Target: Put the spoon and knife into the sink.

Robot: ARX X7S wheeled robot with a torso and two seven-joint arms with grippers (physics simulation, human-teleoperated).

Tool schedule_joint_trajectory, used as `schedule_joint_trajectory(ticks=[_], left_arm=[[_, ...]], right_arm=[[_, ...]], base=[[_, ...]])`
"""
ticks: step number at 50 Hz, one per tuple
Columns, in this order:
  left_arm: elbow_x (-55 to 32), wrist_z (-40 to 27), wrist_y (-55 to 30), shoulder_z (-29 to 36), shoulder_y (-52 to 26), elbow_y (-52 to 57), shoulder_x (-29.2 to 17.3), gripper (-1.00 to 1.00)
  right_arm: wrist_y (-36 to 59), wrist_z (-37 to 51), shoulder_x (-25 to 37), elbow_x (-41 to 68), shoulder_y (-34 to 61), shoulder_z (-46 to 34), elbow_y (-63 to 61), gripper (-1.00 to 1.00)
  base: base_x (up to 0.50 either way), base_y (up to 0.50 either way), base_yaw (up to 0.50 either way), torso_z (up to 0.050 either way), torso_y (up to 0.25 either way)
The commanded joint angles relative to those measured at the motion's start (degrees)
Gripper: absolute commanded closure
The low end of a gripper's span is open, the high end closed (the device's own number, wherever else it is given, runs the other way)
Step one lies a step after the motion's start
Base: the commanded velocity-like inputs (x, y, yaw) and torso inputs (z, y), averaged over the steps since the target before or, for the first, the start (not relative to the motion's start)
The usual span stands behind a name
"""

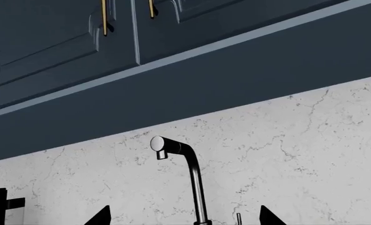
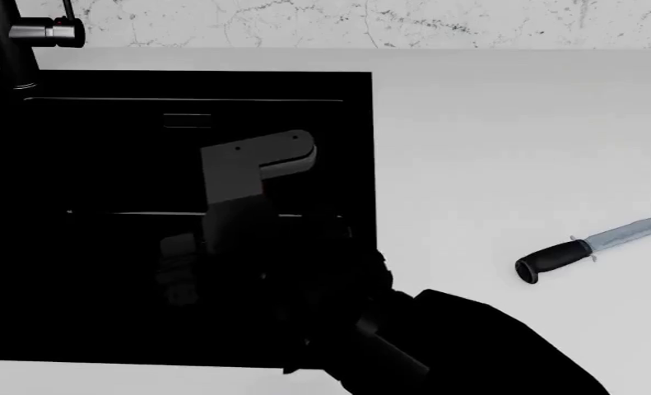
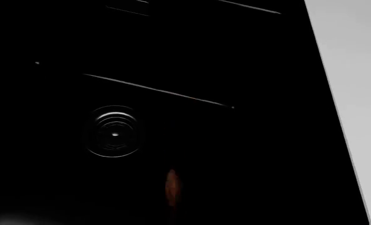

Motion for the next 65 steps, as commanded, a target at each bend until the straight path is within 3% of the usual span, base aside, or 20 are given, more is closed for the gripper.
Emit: schedule_joint_trajectory(ticks=[1,32,45,56,65], left_arm=[[-0.1,-0.22,-0.11,0.06,0.07,0.01,-0.21,-1.0],[-1.43,-1.09,-5.3,0.02,-0.39,6.47,-0.92,-1.0],[-2.06,-1.35,-6.69,-0.41,-0.3,8.47,-1.27,-1.0],[-2.07,-1.57,-6.18,0.46,-0.72,7.69,-1.11,-1.0],[-2.28,-1.53,-5.21,0.61,-0.83,6.59,-1.09,-1.0]], right_arm=[[0.13,-0.59,0.0,-0.03,0.13,-0.01,0.64,-1.0],[-4.01,0.91,0.0,1.06,8.08,0.06,-3.19,-1.0],[-8.38,6.56,0.09,4.65,16.21,1.03,-5.78,-1.0],[-15.86,27.11,14.91,5.05,18.63,6.98,-28.95,-1.0],[-17.51,31.87,22.34,6.15,17.88,9.14,-38.59,-1.0]], base=[[0.0,0.0,0.0,0.0,0.0],[0.0,0.0,0.0,0.0,0.0],[0.0,0.0,0.0,0.0,0.0],[0.0,0.0,0.0,0.0,0.0],[0.0,0.0,0.0,0.0,0.0]])
